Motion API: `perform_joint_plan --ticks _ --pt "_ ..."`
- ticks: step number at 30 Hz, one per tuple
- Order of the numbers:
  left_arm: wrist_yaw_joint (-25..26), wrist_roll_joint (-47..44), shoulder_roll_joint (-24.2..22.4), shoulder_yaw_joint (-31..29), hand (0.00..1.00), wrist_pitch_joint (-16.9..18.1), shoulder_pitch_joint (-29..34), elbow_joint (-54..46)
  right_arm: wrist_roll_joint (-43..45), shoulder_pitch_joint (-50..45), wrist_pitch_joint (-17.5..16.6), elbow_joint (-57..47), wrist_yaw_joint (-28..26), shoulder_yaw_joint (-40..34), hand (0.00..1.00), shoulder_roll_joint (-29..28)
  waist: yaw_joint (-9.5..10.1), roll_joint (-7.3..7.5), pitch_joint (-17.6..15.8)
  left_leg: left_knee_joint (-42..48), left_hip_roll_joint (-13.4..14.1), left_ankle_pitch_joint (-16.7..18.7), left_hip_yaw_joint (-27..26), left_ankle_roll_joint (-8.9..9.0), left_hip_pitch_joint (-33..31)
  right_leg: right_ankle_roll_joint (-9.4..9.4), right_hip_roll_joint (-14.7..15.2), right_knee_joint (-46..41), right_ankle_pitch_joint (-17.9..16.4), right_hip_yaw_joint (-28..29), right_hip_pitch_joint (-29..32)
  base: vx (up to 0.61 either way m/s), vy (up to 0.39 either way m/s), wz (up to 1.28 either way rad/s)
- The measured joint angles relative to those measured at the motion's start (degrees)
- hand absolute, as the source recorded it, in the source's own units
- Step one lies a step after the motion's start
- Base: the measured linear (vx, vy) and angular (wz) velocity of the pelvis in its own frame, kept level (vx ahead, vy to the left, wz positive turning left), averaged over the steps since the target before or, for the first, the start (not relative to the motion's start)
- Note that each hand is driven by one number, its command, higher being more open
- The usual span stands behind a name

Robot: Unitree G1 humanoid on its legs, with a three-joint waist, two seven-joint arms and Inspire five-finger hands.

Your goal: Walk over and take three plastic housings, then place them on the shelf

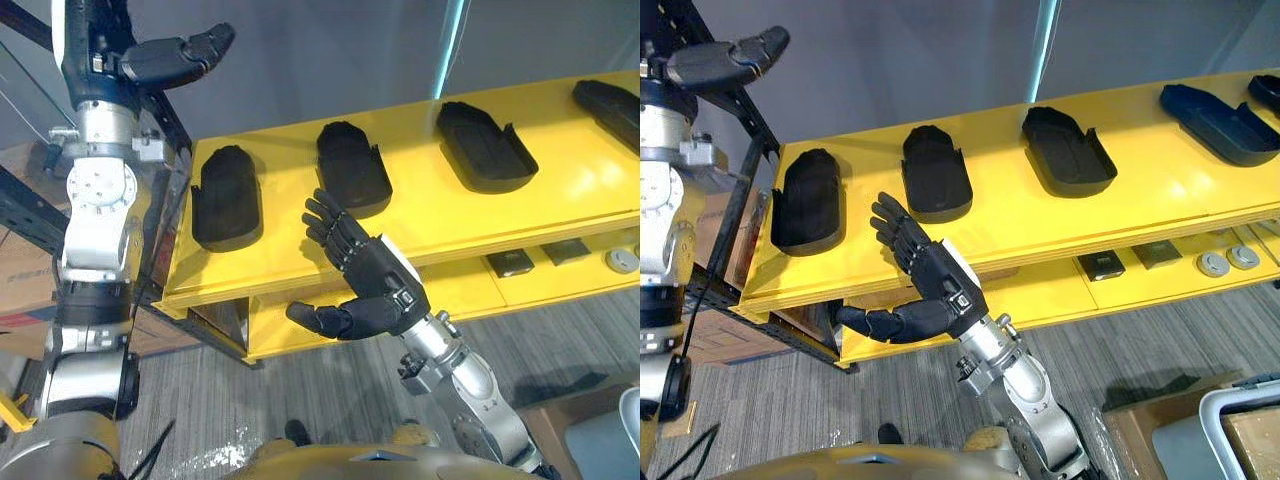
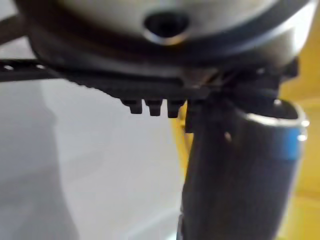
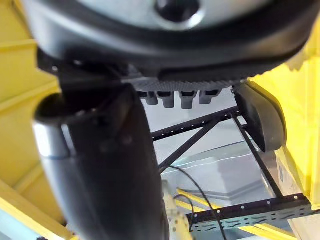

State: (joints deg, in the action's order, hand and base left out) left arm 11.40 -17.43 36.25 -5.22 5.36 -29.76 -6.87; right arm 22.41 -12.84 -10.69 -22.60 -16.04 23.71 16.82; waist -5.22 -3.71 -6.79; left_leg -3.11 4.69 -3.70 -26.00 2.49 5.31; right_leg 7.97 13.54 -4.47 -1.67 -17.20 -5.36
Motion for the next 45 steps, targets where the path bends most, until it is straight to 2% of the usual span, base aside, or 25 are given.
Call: perform_joint_plan --ticks 1,3,6,7,9,11,14,17,20,22,26,29,30,33,34,36,37,40,42,45 --pt "-0.37 -0.11 -1.06 -0.08 1.0 1.39 4.58 -4.62 -1.47 -0.07 -0.13 0.45 0.6 0.01 1.0 -0.35 0.23 -0.04 0.85 -0.2 0.01 -0.06 0.27 0.1 0.16 0.0 -0.14 0.28 0.0 -0.16 -0.29 0.04 0.01 0.1" --pt "-1.54 -0.19 -6.11 -0.23 1.0 3.57 12.7 -10.76 -3.31 -0.01 -1.15 1.81 1.64 0.03 1.0 -1.32 0.37 0.0 2.03 -0.31 0.0 -0.16 1.24 0.23 0.18 0.04 -0.58 0.85 0.03 -1.21 -1.14 0.03 -0.014 0.21" --pt "-5.91 -0.64 -20.54 0.73 1.0 5.7 30.68 -17.14 -8.63 0.42 -2.92 5.62 4.33 -0.44 1.0 -3.24 1.9 0.65 3.15 -1.22 -0.03 -0.82 3.09 0.4 0.2 0.05 -1.03 1.77 0.09 -2.92 -1.9 0.0 -0.017 0.24" --pt "-6.71 -1.04 -22.28 1.4 1.0 5.65 33.26 -17.14 -9.6 0.7 -3.28 6.64 4.98 -0.58 1.0 -3.52 2.19 0.82 3.2 -1.54 -0.01 -0.98 3.42 0.41 0.18 0.04 -1.17 1.82 0.09 -3.16 -1.94 -0.02 -0.009 0.25" --pt "-8.54 -2.43 -27.18 3.74 1.0 5.64 42.48 -16.67 -12.94 2.69 -3.48 10.22 7.8 -0.7 1.0 -3.77 3.7 1.91 2.85 -1.66 -0.02 -1.41 4.38 0.46 0.03 -0.15 -1.35 2.2 0.22 -4.06 -2.49 -0.02 -0.001 0.22" --pt "-9.53 -2.32 -29.06 6.16 1.0 6.23 47.78 -16.67 -12.93 2.97 -3.51 11.53 9.23 -0.74 1.0 -4.16 4.86 2.57 2.96 -1.69 -0.25 -1.6 5.35 0.3 -0.03 -0.21 -1.35 2.65 0.3 -4.86 -3.22 -0.01 0.01 0.21" --pt "-10.71 -2.76 -29.31 6.93 1.0 8.07 49.61 -16.7 -12.97 2.98 -3.81 11.6 10.24 -0.53 1.0 -5.53 5.2 2.91 2.83 -1.73 -0.31 -1.87 6.22 0.33 -0.21 -0.24 -1.34 2.68 0.28 -5.84 -3.65 -0.01 0.008 0.16" --pt "-12.34 -5.27 -29.76 7.14 1.0 10.43 50.39 -18.15 -14.57 3.68 -4.74 11.83 14.06 0.88 1.0 -6.52 5.09 3.11 2.84 -1.91 -0.32 -2.45 7.17 0.1 -0.94 -0.36 -1.35 2.78 0.23 -7.09 -3.63 -0.02 0.001 0.16" --pt "-14.98 -7.67 -29.74 7.56 1.0 10.86 50.72 -18.57 -15.42 5.16 -5.02 14.52 17.36 1.66 1.0 -6.51 5.4 3.2 2.75 -1.93 -0.29 -2.6 7.65 0.19 -1.11 -0.67 -1.37 2.89 0.1 -7.66 -3.67 -0.01 0.007 0.09" --pt "-15.82 -8.02 -29.75 7.69 1.0 10.86 51.26 -18.57 -15.23 5.18 -5.06 15.5 17.67 1.72 1.0 -6.49 6.07 3.18 2.65 -1.94 -0.26 -2.64 7.88 0.3 -1.4 -0.74 -1.46 3.12 0.06 -7.89 -3.63 0.0 0.002 0.09" --pt "-15.82 -9.01 -29.67 7.72 1.0 10.87 54.11 -18.52 -11.49 5.3 -5.07 15.91 11.45 1.84 1.0 -5.59 6.5 3.41 2.41 -1.92 -0.28 -3.27 9.43 0.08 -2.78 -0.61 -1.7 3.61 0.34 -9.69 -3.51 0.03 -0.011 0.2" --pt "-15.53 -9.43 -29.57 7.72 1.0 11.83 55.63 -18.52 -8.52 9.13 -5.06 18.53 5.09 4.74 1.0 -3.1 7.15 3.67 1.98 -1.76 -0.43 -3.67 10.67 0.06 -3.03 -0.57 -1.78 3.56 0.51 -10.93 -4.1 0.05 -0.013 0.17" --pt "-15.34 -9.3 -29.56 7.83 1.0 12.43 55.59 -18.52 -8.52 9.96 -5.06 19.02 4.51 5.31 1.0 -2.71 7.37 3.7 1.73 -1.76 -0.46 -3.71 10.9 0.05 -3.03 -0.57 -1.79 3.56 0.51 -11.11 -4.23 0.02 -0.006 0.2" --pt "-10.5 -6.78 -29.56 8.75 1.0 16.46 55.38 -18.52 -8.7 13.73 -5.07 23.45 3.81 7.61 1.0 -2.06 8.55 3.75 0.86 -1.91 -0.97 -3.97 13.0 -0.12 -4.05 -0.58 -1.74 3.63 0.47 -13.3 -4.72 0.0 0.002 0.32" --pt "-9.74 -6.12 -29.53 8.75 1.0 16.81 55.36 -18.52 -8.73 14.09 -5.07 23.88 3.92 7.77 1.0 -1.97 8.67 3.75 0.78 -1.91 -1.0 -4.0 13.18 -0.16 -4.19 -0.58 -1.74 3.64 0.47 -13.51 -4.71 -0.01 0.011 0.35" --pt "-2.28 0.51 -29.6 8.62 1.0 19.75 55.38 -18.52 -8.79 16.02 -5.12 26.77 5.45 8.06 1.0 -1.77 10.0 3.85 0.24 -1.92 -1.09 -4.27 14.09 -0.18 -4.94 -0.58 -1.7 3.62 0.48 -14.44 -4.57 -0.01 0.015 0.23" --pt "-0.53 1.62 -29.62 8.37 1.0 20.52 55.36 -18.53 -8.79 16.55 -5.12 27.32 5.93 8.05 1.0 -1.82 10.34 3.88 -0.18 -1.92 -1.12 -4.29 14.32 -0.12 -4.95 -0.58 -1.7 3.62 0.47 -14.72 -4.75 -0.01 0.016 0.21" --pt "9.17 7.52 -30.07 5.97 1.0 23.57 55.39 -18.55 -8.77 19.27 -6.05 29.56 8.74 7.59 1.0 -1.91 11.53 3.94 -0.88 -1.91 -1.2 -4.91 15.64 -0.03 -6.83 -0.65 -1.81 3.55 0.42 -16.51 -3.89 -0.04 0.014 0.25" --pt "12.38 9.31 -31.59 4.11 1.0 24.46 55.52 -18.6 -9.14 21.01 -6.65 30.91 10.16 7.19 1.0 -2.19 12.07 4.03 -1.66 -1.89 -1.32 -5.13 16.15 -0.22 -7.01 -0.65 -1.82 3.49 0.42 -16.93 -3.96 -0.02 0.011 0.14" --pt "14.45 9.32 -32.23 3.79 1.0 24.28 55.79 -18.66 -9.8 22.56 -7.21 32.17 12.23 6.26 1.0 -3.14 12.84 4.18 -2.51 -1.78 -1.42 -5.32 16.61 -0.37 -7.11 -0.66 -1.8 3.45 0.42 -17.13 -4.01 -0.02 0.016 0.07"
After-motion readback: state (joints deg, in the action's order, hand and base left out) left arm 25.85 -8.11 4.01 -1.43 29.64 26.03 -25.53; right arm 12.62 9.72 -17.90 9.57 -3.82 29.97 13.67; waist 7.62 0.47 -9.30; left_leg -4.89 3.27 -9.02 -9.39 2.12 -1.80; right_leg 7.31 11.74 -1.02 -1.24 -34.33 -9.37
